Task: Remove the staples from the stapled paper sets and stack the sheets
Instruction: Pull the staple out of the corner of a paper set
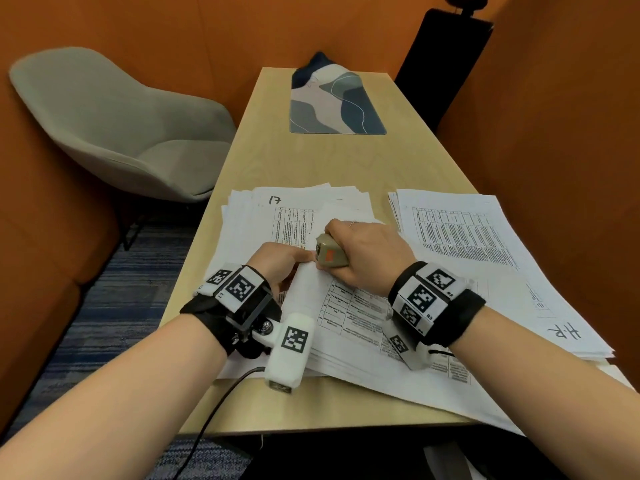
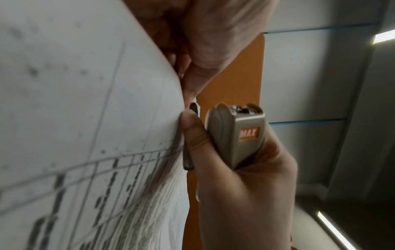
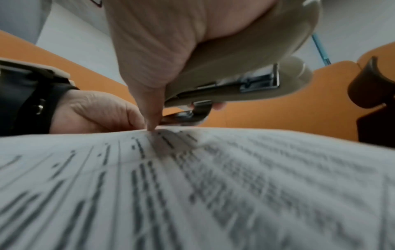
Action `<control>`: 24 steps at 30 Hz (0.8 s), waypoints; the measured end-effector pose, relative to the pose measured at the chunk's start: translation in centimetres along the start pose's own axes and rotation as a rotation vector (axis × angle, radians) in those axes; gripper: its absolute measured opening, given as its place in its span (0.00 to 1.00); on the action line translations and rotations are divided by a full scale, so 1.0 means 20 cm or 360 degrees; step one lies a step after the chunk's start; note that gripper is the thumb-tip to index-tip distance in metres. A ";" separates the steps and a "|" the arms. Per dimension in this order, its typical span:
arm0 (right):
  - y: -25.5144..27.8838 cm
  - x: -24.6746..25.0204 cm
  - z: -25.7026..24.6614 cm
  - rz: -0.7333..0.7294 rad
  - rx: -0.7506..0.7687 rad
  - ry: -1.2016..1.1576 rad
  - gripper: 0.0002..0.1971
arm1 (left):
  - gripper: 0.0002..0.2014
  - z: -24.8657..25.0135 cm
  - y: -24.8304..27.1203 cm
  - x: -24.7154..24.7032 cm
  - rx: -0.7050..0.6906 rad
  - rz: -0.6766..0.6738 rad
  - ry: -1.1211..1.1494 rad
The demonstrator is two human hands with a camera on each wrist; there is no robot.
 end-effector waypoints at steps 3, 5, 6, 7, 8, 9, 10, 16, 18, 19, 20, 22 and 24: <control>0.00 -0.01 0.01 -0.0027 -0.0074 -0.0081 0.20 | 0.09 0.00 -0.01 0.00 -0.0032 -0.0057 0.0002; -0.02 -0.03 0.05 -0.0126 -0.0278 -0.0297 0.20 | 0.08 0.01 0.00 0.00 -0.0076 -0.0153 0.0026; -0.02 -0.04 0.07 -0.0188 -0.0382 -0.0421 0.19 | 0.07 0.02 0.00 0.00 -0.0098 -0.0217 0.0040; -0.03 -0.05 0.09 -0.0244 -0.0466 -0.0550 0.19 | 0.07 0.03 0.01 0.00 -0.0116 -0.0284 0.0051; -0.04 -0.05 0.10 -0.0284 -0.0519 -0.0659 0.18 | 0.08 0.03 0.01 0.00 -0.0139 -0.0335 0.0043; -0.05 -0.05 0.10 -0.0320 -0.0549 -0.0736 0.18 | 0.09 0.04 0.01 0.00 -0.0167 -0.0364 0.0006; -0.06 -0.05 0.11 -0.0357 -0.0574 -0.0790 0.17 | 0.09 0.04 0.01 0.00 -0.0203 -0.0370 -0.0055; -0.09 -0.07 0.13 -0.0700 -0.0711 -0.1220 0.12 | 0.13 0.04 0.02 0.01 -0.0355 -0.0246 -0.0306; -0.08 -0.03 0.15 -0.0679 -0.0711 -0.1273 0.11 | 0.12 0.03 0.02 0.01 -0.0381 -0.0244 -0.0344; -0.07 0.00 0.17 -0.0641 -0.0711 -0.1267 0.11 | 0.11 0.03 0.02 0.01 -0.0400 -0.0250 -0.0372; -0.05 0.04 0.20 -0.0593 -0.0726 -0.1250 0.12 | 0.10 0.04 0.02 0.01 -0.0429 -0.0245 -0.0419; 0.02 0.13 0.27 -0.0520 -0.0765 -0.1198 0.13 | 0.10 0.03 0.03 0.03 -0.0478 -0.0229 -0.0509; 0.14 0.24 0.41 -0.0416 -0.0865 -0.1081 0.14 | 0.11 0.03 0.03 0.03 -0.0527 -0.0251 -0.0596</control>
Point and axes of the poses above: each hand's wrist, its own y-axis away from the middle knuckle, its own x-axis out of the back of the hand, z = x × y, the point moved 4 cm from there along -y, towards the middle knuckle, and after that the axes turned 11 degrees about -x, right-handed, at the moved point
